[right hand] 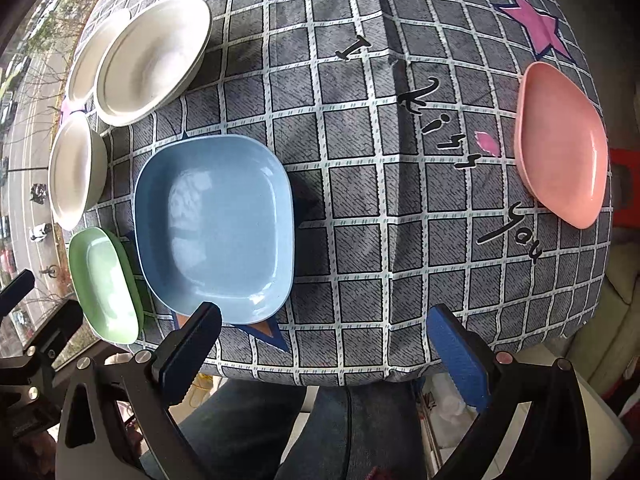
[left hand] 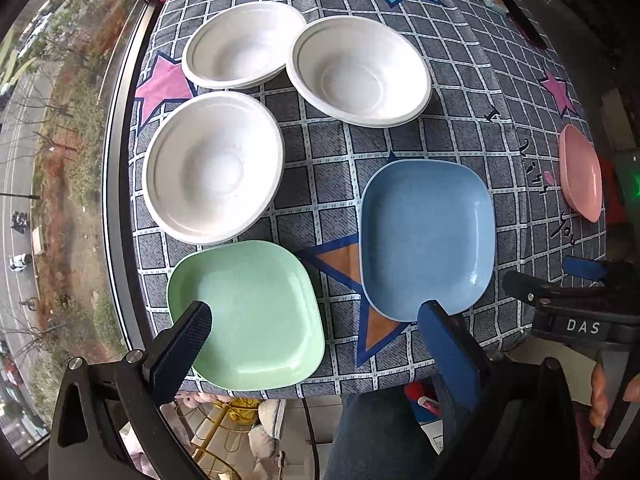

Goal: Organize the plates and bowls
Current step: 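Move both grippers toward the blue square plate, then grasp the blue plate rim with the left gripper while the right gripper grasps it too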

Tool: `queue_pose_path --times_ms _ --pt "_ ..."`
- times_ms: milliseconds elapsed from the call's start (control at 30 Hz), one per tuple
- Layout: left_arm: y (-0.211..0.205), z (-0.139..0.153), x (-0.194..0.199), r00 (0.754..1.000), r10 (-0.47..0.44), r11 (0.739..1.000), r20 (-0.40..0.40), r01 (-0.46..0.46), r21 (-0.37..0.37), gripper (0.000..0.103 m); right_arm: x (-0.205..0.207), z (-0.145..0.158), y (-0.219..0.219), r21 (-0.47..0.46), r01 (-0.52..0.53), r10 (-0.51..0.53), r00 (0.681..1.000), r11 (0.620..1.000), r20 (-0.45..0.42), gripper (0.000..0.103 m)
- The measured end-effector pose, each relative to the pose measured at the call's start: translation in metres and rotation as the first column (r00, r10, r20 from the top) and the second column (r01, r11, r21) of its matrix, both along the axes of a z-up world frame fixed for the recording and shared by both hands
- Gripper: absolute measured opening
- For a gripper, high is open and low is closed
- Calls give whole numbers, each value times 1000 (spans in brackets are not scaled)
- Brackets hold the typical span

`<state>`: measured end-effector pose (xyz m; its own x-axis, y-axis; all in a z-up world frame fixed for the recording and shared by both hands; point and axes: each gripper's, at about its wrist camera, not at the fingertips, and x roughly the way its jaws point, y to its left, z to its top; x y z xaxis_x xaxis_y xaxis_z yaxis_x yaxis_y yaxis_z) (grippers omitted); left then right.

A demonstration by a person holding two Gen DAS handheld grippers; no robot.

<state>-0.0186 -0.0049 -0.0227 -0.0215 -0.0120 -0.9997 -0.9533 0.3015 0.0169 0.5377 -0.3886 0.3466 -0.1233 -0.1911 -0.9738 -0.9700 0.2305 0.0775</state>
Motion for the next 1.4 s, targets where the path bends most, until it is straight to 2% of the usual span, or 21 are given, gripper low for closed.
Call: queue_pose_path --times_ms 100,233,333,500,600,700,1000,1067,1233,1333,1400 --pt "1 -11 -9 999 17 1000 -31 -17 -16 103 -7 -17 3 -27 -34 34 999 999 5 103" --pt "4 -25 -12 998 32 998 -49 -34 -49 103 -11 -35 10 -30 -74 76 995 997 70 103" --pt "6 -31 -7 998 14 999 -67 -17 -45 103 -14 -51 19 -25 -92 94 988 995 123 103" --pt "7 -49 12 997 -26 997 -70 21 -71 103 -16 -76 20 -22 -79 81 990 997 119 103" --pt "6 -61 27 997 -41 996 -63 36 -80 103 -12 -76 20 0 -67 67 992 998 105 103" --pt "5 -69 43 997 -56 996 -60 51 -73 103 13 -71 18 -3 -76 76 989 997 126 103" --pt "3 -88 89 996 -83 995 -46 80 -62 103 94 -55 -25 -60 -15 27 977 998 214 103" --pt "1 -90 101 995 -89 994 -46 87 -59 103 112 -54 -34 -62 10 2 980 998 198 103" --pt "1 -103 121 995 -93 995 -33 91 -46 103 141 -58 -38 -30 45 -42 995 999 94 103" --pt "17 -108 133 994 -102 994 -32 101 -30 103 144 -55 -21 -21 59 -58 997 998 53 103" --pt "25 -115 137 993 -109 993 -36 108 -39 103 144 -56 -19 -11 48 -48 997 999 56 103"
